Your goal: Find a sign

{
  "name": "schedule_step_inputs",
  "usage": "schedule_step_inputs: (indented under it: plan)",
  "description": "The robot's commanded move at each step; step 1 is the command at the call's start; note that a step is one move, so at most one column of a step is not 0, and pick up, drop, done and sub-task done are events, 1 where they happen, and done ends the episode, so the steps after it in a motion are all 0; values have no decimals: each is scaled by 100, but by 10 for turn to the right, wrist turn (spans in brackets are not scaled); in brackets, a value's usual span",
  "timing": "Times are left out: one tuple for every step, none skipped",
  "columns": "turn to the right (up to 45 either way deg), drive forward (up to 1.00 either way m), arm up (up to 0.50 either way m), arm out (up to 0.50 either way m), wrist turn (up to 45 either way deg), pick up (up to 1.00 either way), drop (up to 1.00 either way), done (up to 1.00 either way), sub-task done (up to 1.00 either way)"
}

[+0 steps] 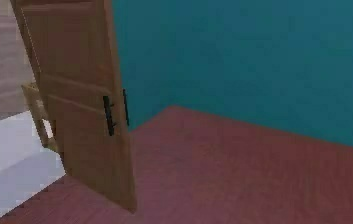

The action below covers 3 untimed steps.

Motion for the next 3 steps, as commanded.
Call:
schedule_step_inputs:
  plan:
    - [450,0,0,0,0,0,0,0,0]
    - [300,0,0,0,0,0,0,0,0]
    - [0,100,0,0,0,0,0,0,0]
